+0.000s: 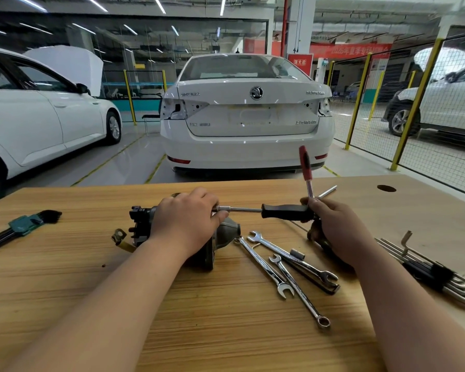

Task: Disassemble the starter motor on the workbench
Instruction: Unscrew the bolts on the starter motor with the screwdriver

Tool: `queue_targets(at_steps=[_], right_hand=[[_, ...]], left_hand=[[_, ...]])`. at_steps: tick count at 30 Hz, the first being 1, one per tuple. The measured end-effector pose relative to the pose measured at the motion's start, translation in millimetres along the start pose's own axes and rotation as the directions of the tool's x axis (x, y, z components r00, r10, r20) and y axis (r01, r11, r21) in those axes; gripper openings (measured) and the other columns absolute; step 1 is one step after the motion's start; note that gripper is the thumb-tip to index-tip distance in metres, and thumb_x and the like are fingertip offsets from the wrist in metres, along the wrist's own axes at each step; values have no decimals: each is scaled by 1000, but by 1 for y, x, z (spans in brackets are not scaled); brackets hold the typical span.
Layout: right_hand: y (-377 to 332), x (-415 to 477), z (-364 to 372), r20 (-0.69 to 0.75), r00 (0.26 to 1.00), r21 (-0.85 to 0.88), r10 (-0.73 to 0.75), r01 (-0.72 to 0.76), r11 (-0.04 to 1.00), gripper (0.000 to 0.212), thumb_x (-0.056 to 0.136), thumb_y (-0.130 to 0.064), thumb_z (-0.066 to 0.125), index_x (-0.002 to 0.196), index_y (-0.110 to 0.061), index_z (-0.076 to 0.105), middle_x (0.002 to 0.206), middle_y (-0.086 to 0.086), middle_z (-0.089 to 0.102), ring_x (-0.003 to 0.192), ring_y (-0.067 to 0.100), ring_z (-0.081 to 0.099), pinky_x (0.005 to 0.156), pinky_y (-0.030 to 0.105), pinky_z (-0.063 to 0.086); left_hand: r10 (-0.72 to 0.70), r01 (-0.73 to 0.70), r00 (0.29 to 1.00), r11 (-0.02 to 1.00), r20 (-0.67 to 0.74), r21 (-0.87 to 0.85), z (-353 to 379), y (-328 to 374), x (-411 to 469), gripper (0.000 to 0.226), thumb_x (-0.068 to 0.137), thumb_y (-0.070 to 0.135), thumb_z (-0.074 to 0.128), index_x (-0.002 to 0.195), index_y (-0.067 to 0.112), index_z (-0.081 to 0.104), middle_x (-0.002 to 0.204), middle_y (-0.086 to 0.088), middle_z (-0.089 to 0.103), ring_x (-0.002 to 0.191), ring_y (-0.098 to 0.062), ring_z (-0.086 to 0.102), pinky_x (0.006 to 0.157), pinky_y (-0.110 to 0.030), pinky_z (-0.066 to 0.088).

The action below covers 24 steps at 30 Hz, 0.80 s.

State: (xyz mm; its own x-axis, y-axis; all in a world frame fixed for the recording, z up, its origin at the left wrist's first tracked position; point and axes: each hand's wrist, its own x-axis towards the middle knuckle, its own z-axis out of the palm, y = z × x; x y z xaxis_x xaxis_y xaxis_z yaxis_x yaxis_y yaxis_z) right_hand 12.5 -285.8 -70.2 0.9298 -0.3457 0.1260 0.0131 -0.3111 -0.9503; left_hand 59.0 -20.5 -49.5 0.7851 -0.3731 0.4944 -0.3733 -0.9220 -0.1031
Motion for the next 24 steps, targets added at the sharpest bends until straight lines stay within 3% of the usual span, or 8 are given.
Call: queue_targets(at_steps=[2, 6, 12, 19, 24], right_hand=[[1, 1, -1, 4, 999, 67, -44, 44, 997, 21, 102, -25, 50, 112, -24, 68, 75, 10, 64, 51, 11, 58, 52, 24, 51], [4, 0, -2, 41, 996, 187, -75, 66, 980, 23, 99, -11, 54, 103, -27, 70, 99, 2, 73, 78, 19, 71, 81, 39, 58], [8, 0, -6, 56, 995, 250, -85, 68, 966, 35, 91, -1, 60, 94, -31, 77, 101, 0, 76, 95, 19, 72, 84, 31, 57], [9, -2, -6, 15, 993, 392, -117, 102, 914, 19, 91, -5, 62, 106, -14, 69, 101, 6, 75, 89, 25, 74, 76, 31, 60], [7, -2, -3, -101, 982, 164, -158, 173, 971, 12, 92, -26, 65, 92, -18, 73, 75, 11, 69, 56, 21, 65, 63, 35, 60]], left_hand=[[2, -2, 1000, 1000, 1, 17, -1, 1, 0, 37, 94, 57, 33, 113, 33, 55, 109, 13, 55, 94, -13, 56, 65, -29, 29], [9, -9, 1000, 999, 11, 37, -2, 0, 0, 37, 96, 54, 33, 116, 32, 55, 111, 12, 56, 96, -14, 56, 65, -29, 30], [15, -14, 1000, 1000, -12, 28, -2, 0, -1, 35, 96, 53, 35, 115, 31, 55, 110, 12, 56, 94, -13, 56, 63, -29, 31], [22, -22, 1000, 999, -18, 26, 0, -1, -2, 35, 96, 52, 33, 111, 29, 55, 107, 10, 55, 91, -13, 55, 63, -29, 30], [36, -35, 999, 999, -27, 34, 0, -3, -3, 35, 96, 52, 33, 109, 29, 55, 106, 11, 55, 89, -13, 55, 61, -29, 30]])
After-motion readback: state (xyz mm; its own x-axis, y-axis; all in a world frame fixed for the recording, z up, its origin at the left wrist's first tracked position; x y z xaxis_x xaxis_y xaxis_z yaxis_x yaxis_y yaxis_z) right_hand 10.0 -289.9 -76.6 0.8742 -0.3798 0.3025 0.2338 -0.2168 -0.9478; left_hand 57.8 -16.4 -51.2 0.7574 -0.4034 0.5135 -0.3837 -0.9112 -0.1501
